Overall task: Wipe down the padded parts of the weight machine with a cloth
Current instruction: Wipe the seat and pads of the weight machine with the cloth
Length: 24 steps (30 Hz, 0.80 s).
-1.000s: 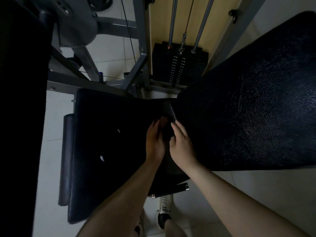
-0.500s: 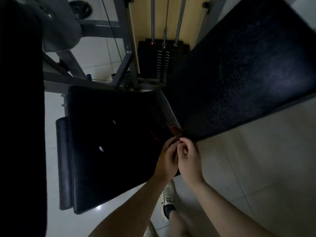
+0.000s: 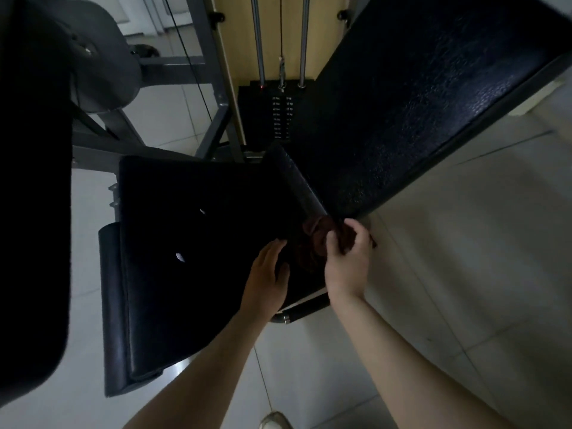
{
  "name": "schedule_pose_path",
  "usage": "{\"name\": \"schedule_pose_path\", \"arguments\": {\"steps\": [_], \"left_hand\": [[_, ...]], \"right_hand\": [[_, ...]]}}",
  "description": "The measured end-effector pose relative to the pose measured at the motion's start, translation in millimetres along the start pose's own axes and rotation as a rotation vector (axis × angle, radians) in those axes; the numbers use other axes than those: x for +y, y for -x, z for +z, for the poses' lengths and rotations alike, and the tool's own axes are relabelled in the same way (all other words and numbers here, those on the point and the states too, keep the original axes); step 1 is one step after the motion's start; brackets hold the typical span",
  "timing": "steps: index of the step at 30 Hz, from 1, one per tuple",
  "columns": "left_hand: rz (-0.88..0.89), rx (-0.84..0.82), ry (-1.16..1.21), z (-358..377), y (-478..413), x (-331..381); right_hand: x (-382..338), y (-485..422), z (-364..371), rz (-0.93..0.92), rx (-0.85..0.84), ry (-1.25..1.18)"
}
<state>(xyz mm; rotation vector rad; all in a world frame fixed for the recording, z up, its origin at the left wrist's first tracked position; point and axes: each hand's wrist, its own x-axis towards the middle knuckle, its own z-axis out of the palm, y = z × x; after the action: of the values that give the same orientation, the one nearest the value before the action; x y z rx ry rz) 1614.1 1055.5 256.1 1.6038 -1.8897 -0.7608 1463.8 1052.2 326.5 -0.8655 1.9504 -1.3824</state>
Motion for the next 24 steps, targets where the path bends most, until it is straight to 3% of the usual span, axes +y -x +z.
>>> {"name": "schedule_pose_path", "arguments": {"steps": [7, 10, 13, 16, 19, 24], "left_hand": [[0.137, -0.028, -0.387, 43.8, 5.2, -54.8], [0.012, 0.075, -0.249, 36.2, -1.2, -51.7], [0.013, 0.112, -0.160, 32.6, -0.3, -38.4], [0.044, 0.124, -0.223, 36.9, -0.9, -38.9], [0.116, 0.050, -0.326, 44.2, -1.6, -44.3], [0.154, 0.039, -0.355, 48.2, 5.4, -50.7]], "right_hand": [[82.3, 32.5, 51.3, -0.068, -0.304, 0.236], [77.0, 31.1, 38.4, -0.364, -0.219, 0.255], [62.3, 5.5, 26.2, -0.743, -0.002, 0.360], [77.2, -11.3, 33.4, -0.843, 0.070, 0.653], [130.2, 0.0, 48.2, -0.945, -0.033, 0.860], [173.5, 12.8, 56.3, -1.022, -0.164, 0.840]]}}
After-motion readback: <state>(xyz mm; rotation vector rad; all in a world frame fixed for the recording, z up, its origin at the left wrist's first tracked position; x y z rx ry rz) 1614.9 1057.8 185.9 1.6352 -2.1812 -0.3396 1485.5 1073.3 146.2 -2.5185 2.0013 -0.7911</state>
